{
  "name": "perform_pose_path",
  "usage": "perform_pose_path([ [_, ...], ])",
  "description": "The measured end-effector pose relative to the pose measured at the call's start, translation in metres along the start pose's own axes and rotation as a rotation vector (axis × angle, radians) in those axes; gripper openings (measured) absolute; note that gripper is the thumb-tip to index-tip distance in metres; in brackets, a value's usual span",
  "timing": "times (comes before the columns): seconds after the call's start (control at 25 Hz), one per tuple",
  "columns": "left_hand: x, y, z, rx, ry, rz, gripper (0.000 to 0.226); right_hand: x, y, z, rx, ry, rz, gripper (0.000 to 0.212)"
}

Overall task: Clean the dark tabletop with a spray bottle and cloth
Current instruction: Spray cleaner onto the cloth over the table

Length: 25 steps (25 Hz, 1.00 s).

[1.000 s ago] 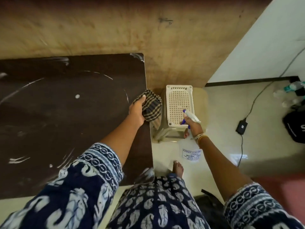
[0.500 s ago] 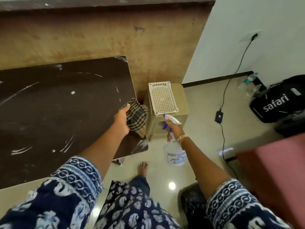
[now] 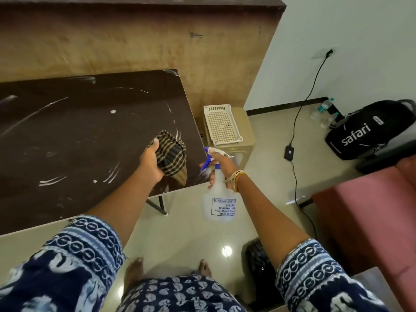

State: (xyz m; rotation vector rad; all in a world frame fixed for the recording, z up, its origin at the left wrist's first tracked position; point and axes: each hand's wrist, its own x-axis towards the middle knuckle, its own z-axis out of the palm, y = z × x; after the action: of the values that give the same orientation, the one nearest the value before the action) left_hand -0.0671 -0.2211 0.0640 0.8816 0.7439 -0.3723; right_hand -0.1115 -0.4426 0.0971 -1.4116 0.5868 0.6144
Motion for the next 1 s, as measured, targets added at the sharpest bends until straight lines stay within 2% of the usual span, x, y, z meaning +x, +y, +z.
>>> perform_pose_path([
  [0.08, -0.004, 0.028, -0.035, -0.005, -0.013, 0.011, 0.047, -0.004, -0.002, 0.046, -0.045, -0.029, -0.02, 0.044],
  [0.2, -0.013, 0.058, -0.061, 0.018, -0.027, -0.018, 0.05, -0.002, -0.006, 0.078, -0.104, -0.116, -0.034, 0.052],
  [0.32, -0.022, 0.111, -0.124, 0.051, -0.051, -0.061, 0.057, 0.001, 0.001, 0.152, -0.053, -0.195, 0.003, 0.053],
  [0.6, -0.036, 0.194, -0.226, 0.201, -0.088, -0.013, 0.034, 0.011, 0.003, 0.297, 0.053, -0.304, 0.023, 0.05],
  [0.68, -0.037, 0.207, -0.243, 0.17, -0.083, -0.009, 0.022, 0.015, -0.003, 0.323, 0.053, -0.338, 0.034, 0.053],
  [0.88, -0.032, 0.229, -0.262, -0.009, -0.068, 0.016, 0.029, 0.033, -0.027, 0.358, -0.031, -0.425, 0.036, 0.061],
  [1.0, -0.027, 0.241, -0.264, -0.061, -0.038, 0.024, 0.024, 0.047, -0.046, 0.373, -0.131, -0.457, 0.041, 0.063],
])
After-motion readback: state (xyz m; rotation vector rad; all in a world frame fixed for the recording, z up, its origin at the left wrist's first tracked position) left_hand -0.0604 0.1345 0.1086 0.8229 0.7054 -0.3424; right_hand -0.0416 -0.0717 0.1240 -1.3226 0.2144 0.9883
